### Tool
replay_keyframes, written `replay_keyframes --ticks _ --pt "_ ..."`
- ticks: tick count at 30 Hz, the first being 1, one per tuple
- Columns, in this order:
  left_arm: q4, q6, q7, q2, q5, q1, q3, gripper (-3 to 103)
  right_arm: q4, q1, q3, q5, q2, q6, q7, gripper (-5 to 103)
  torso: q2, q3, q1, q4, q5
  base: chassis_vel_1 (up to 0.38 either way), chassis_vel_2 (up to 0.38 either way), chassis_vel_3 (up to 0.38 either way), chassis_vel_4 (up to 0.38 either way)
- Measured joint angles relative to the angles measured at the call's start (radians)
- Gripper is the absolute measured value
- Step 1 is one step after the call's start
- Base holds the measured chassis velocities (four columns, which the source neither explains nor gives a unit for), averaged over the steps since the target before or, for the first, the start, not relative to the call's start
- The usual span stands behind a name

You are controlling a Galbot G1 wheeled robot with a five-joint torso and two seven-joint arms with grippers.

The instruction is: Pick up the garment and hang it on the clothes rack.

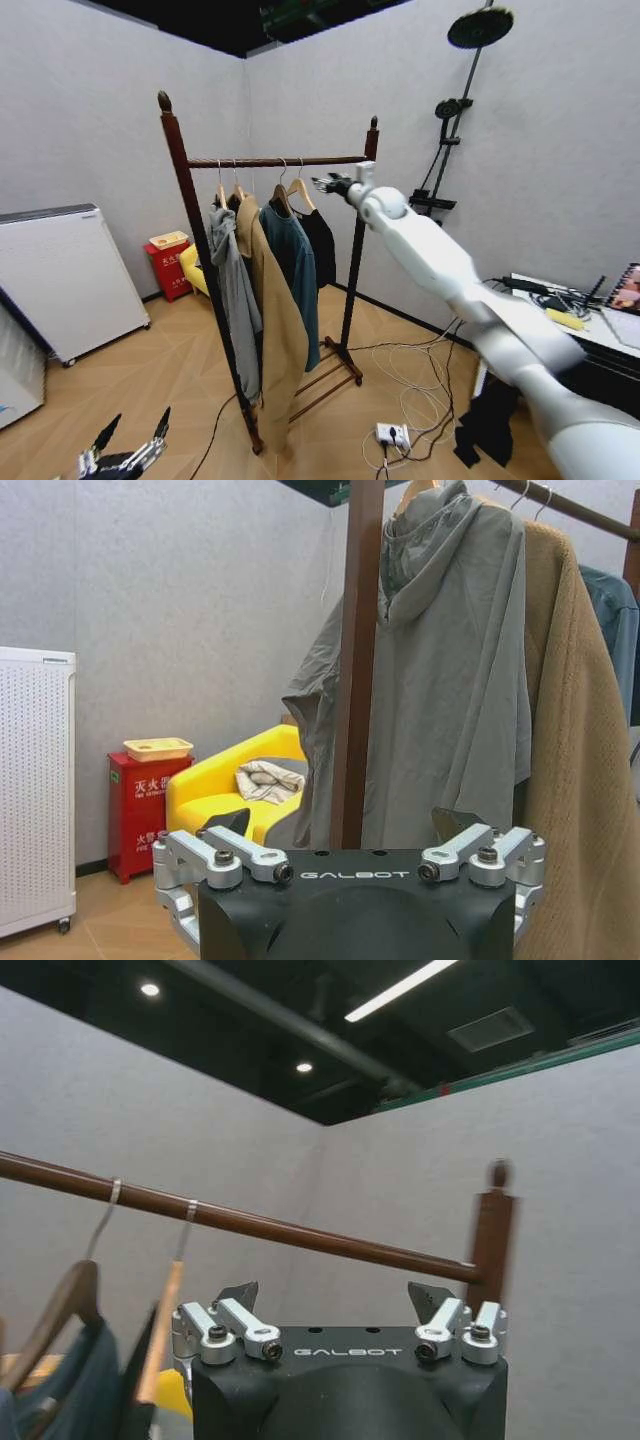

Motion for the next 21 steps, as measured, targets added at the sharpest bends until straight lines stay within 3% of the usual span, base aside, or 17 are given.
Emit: replay_keyframes --ticks 1,3,4,5,7,8,9,11,12,13,14,15,16,18,19,21 --pt "0.000 0.000 0.000 0.000 0.000 0.000 0.000 100 0.000 0.000 0.000 0.000 0.000 0.000 0.000 82 0.000 0.000 0.000 0.0000 0.0000 0.000 0.000 0.000 0.000" --pt "0.000 0.000 0.000 0.000 0.000 0.000 0.000 100 0.252 -0.238 0.165 0.039 -0.179 -0.026 0.124 92 0.000 0.000 0.000 0.0007 0.0009 0.000 0.000 0.000 0.000" --pt "0.000 0.000 0.000 0.000 0.000 0.000 0.000 100 0.252 -0.238 0.165 0.039 -0.179 -0.026 0.124 92 0.000 0.000 0.000 0.0007 0.0009 0.000 0.000 0.000 0.000" --pt "0.000 0.000 0.000 0.000 0.000 0.000 0.000 100 0.316 -0.314 0.214 0.055 -0.233 -0.024 0.157 97 0.000 0.000 0.000 0.0009 0.0009 0.000 0.000 0.000 0.000" --pt "0.000 0.000 0.000 0.000 0.000 0.000 0.000 100 0.465 -0.573 0.428 0.084 -0.339 -0.026 0.219 100 0.000 0.000 0.000 0.0003 -0.0001 0.000 0.000 0.000 0.000" --pt "0.000 0.000 0.000 0.000 0.000 0.000 0.000 100 0.516 -0.670 0.522 0.085 -0.358 -0.031 0.239 100 0.000 0.000 0.000 0.0003 0.0005 0.000 0.000 0.000 0.000" --pt "0.000 0.000 0.000 0.000 0.000 0.000 0.000 100 0.516 -0.670 0.522 0.085 -0.358 -0.031 0.239 100 0.000 0.000 0.000 0.0003 0.0005 0.000 0.000 0.000 0.000" --pt "0.000 0.000 0.001 0.000 0.000 0.000 0.000 100 0.667 -0.932 0.786 0.084 -0.376 -0.043 0.276 100 0.000 0.000 0.000 0.0005 -0.0004 0.000 0.000 0.000 0.000" --pt "0.000 0.000 0.001 0.000 0.000 0.000 0.000 100 0.667 -0.932 0.786 0.084 -0.376 -0.043 0.276 100 0.000 0.000 0.000 0.0005 -0.0004 0.000 0.000 0.000 0.000" --pt "0.000 0.000 0.000 0.000 0.000 0.000 0.000 100 0.740 -1.064 0.914 0.084 -0.364 -0.052 0.289 100 0.000 0.000 0.000 0.0008 -0.0012 0.000 0.000 0.000 0.000" --pt "0.000 0.000 0.000 0.000 0.000 0.000 0.000 100 0.858 -1.305 1.108 0.069 -0.304 -0.050 0.295 100 0.000 0.000 0.000 0.0012 -0.0006 0.000 0.000 0.000 0.000" --pt "0.000 0.000 0.000 0.000 0.000 0.000 0.000 100 0.901 -1.398 1.165 0.056 -0.263 -0.041 0.295 100 0.000 0.000 0.000 0.0013 -0.0003 0.000 0.000 0.000 0.000" --pt "0.000 0.000 0.000 0.000 0.000 0.000 0.000 100 0.901 -1.398 1.165 0.056 -0.263 -0.041 0.295 100 0.000 0.000 0.000 0.0013 -0.0003 0.000 0.000 0.000 0.000" --pt "0.000 0.000 0.000 0.000 0.000 0.000 0.000 100 1.020 -1.662 1.259 -0.059 -0.112 0.004 0.245 100 0.000 0.000 0.000 0.0009 0.0005 0.000 0.000 0.000 0.000" --pt "0.000 0.000 0.000 0.000 0.000 0.000 0.000 100 1.020 -1.662 1.259 -0.059 -0.112 0.004 0.245 100 0.000 0.000 0.000 0.0009 0.0005 0.000 0.000 0.000 0.000" --pt "0.000 0.000 0.001 0.000 0.000 0.000 0.000 100 1.081 -1.832 1.264 -0.206 0.013 0.036 0.176 100 0.000 0.000 0.000 0.0008 -0.0015 0.000 0.000 0.000 0.000"
